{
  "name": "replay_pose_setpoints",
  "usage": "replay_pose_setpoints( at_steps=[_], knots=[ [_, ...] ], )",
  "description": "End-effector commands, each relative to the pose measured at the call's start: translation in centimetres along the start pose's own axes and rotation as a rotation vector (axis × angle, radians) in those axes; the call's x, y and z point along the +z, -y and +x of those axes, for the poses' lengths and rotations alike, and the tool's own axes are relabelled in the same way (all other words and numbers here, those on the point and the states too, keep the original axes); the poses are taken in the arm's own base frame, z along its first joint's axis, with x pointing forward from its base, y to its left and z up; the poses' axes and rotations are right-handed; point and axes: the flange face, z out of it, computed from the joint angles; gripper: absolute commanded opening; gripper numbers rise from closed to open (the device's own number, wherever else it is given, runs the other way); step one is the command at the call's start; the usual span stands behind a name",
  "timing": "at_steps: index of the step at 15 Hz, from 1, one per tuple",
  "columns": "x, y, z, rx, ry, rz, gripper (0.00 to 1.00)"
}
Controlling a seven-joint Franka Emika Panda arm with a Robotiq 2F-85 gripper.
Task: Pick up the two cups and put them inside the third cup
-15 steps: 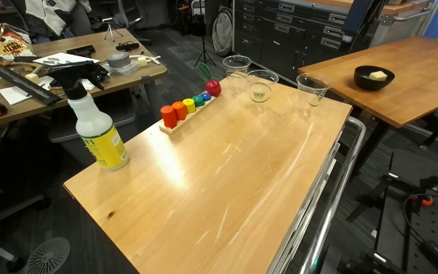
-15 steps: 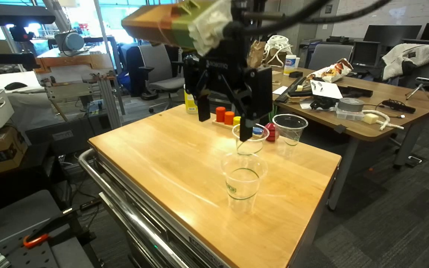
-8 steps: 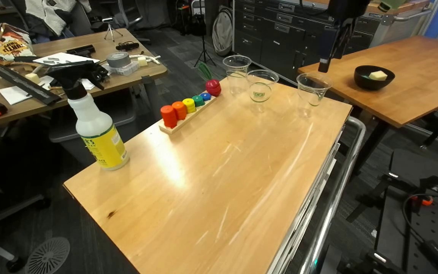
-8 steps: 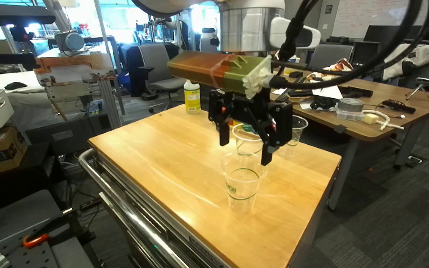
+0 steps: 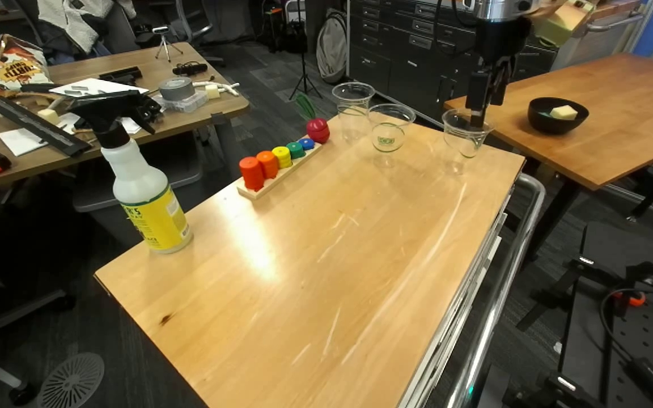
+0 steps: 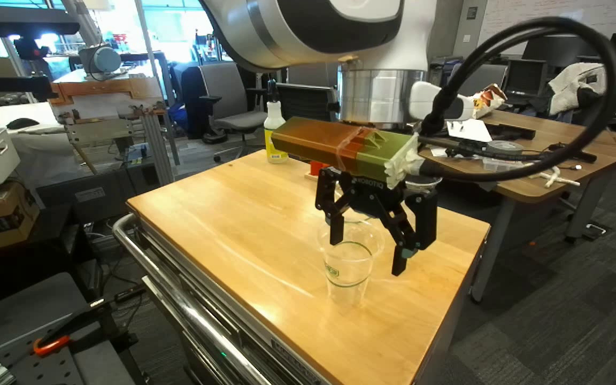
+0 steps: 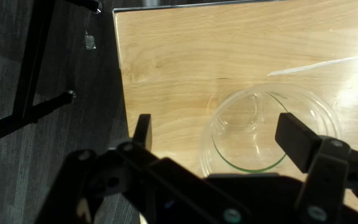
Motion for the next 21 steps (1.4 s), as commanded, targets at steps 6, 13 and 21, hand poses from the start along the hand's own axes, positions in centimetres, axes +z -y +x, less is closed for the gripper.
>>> replay_pose_setpoints(
  at_steps=[6, 13, 21],
  knots=[
    [0.8, -2.0, 2.3, 0.131, -0.083, 0.091, 0.35],
    [0.5, -2.2, 2.0, 0.251, -0.106, 0.233, 0.00],
    [-6.5, -5.7, -1.5, 0.313, -0.155, 0.206, 0.01]
  ],
)
